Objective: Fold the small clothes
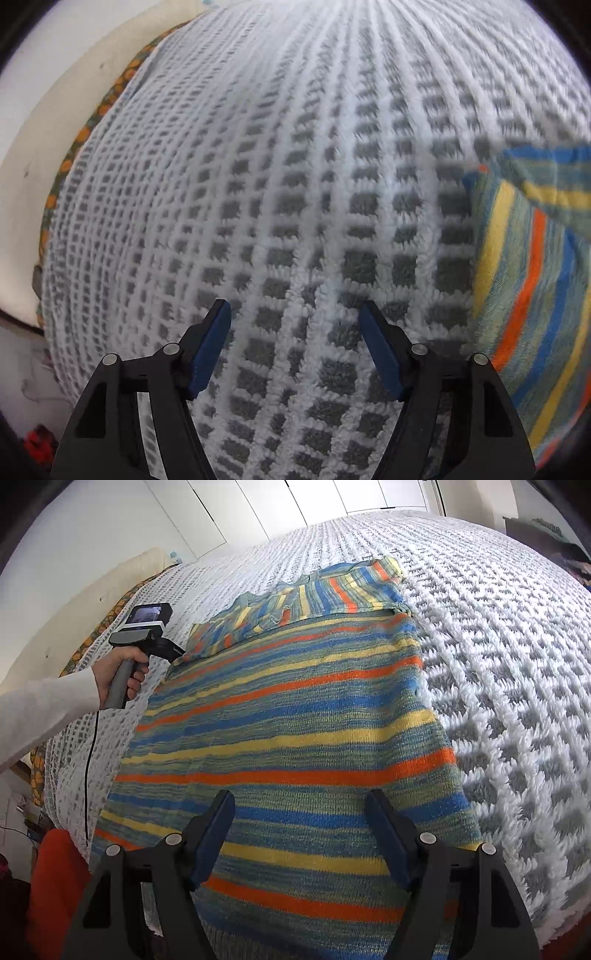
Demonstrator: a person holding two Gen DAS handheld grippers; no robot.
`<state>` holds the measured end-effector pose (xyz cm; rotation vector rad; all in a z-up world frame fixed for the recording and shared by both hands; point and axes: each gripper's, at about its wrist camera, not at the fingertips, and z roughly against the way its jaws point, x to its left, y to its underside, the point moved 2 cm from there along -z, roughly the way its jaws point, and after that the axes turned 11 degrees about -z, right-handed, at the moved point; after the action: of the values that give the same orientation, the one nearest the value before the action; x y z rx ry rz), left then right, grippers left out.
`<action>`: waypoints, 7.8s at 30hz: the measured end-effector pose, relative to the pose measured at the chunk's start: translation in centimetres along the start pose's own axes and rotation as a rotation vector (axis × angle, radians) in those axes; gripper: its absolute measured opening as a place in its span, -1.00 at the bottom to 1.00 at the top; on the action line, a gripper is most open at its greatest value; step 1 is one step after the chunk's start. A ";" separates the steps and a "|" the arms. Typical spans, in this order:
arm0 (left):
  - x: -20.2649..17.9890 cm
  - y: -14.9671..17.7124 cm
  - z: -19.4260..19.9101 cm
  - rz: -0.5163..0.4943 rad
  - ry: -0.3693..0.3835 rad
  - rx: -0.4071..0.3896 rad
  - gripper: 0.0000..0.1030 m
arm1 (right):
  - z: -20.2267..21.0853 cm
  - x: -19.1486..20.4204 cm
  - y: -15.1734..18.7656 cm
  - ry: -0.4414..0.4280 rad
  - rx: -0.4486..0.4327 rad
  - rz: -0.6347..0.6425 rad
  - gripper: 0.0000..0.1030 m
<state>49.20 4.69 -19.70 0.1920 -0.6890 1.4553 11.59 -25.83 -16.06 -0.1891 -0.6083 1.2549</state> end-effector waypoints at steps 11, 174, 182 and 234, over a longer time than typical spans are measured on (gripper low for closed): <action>-9.2 3.7 6.8 -0.323 0.248 -0.244 0.67 | 0.8 -0.2 -1.3 -0.033 -0.006 -0.036 0.46; -8.3 32.5 15.0 -0.259 0.550 -0.283 0.99 | -2.9 4.9 5.1 0.194 0.093 0.320 0.99; -8.3 32.5 15.0 -0.259 0.550 -0.283 0.99 | -2.9 4.9 5.2 0.195 0.093 0.320 0.99; 1.8 34.9 11.9 -0.003 1.022 0.077 0.37 | 3.3 -6.3 1.1 -0.059 0.464 -0.127 0.08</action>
<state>12.32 4.92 -19.12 -0.4754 0.2023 1.3539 7.82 -31.94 -15.89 0.2699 -0.3589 1.2470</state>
